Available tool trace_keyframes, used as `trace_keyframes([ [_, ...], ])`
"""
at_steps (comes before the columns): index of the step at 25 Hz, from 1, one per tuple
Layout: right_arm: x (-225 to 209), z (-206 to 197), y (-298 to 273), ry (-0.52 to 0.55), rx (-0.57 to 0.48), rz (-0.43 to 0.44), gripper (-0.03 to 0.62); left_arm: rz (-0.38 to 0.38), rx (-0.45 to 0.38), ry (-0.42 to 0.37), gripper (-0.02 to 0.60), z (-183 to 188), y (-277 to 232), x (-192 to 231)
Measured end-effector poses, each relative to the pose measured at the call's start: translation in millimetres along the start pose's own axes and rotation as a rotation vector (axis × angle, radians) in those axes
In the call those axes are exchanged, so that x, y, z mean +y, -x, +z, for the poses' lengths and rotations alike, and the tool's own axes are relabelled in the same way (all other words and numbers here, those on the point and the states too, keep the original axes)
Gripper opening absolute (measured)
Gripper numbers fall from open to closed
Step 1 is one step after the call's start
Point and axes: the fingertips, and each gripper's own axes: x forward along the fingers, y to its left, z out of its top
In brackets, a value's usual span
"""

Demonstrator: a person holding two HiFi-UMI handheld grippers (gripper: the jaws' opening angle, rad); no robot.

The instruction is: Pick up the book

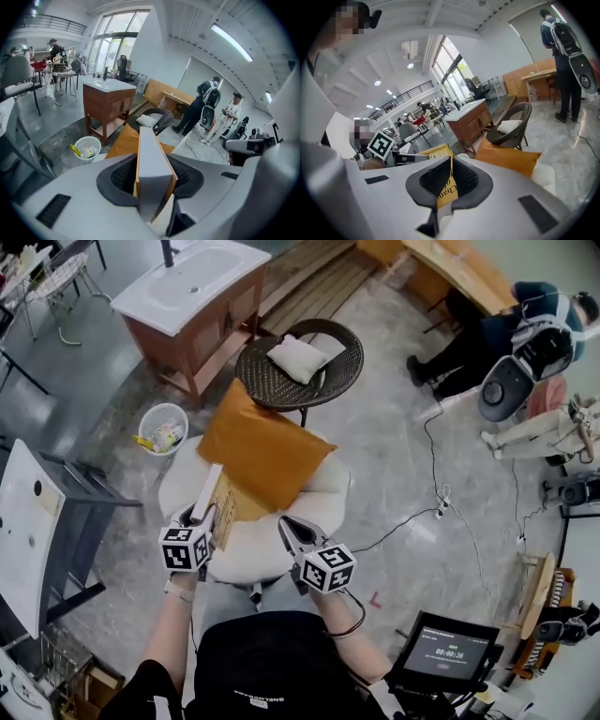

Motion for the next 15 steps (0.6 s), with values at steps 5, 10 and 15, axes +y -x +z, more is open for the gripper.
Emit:
trace_keyframes([
  [5, 21, 15, 12, 0.014, -0.015, 0.004, 0.028, -0.018, -0.015, -0.014, 0.155, 16, 27, -13],
  [10, 36, 28, 27, 0.018, -0.016, 0.020, 0.028, -0.026, -0.034, -0.027, 0.155, 31, 57, -34],
  [15, 47, 56, 36, 0.043, -0.019, 0.035, 0.028, -0.034, -0.046, -0.006, 0.155, 48, 81, -51],
])
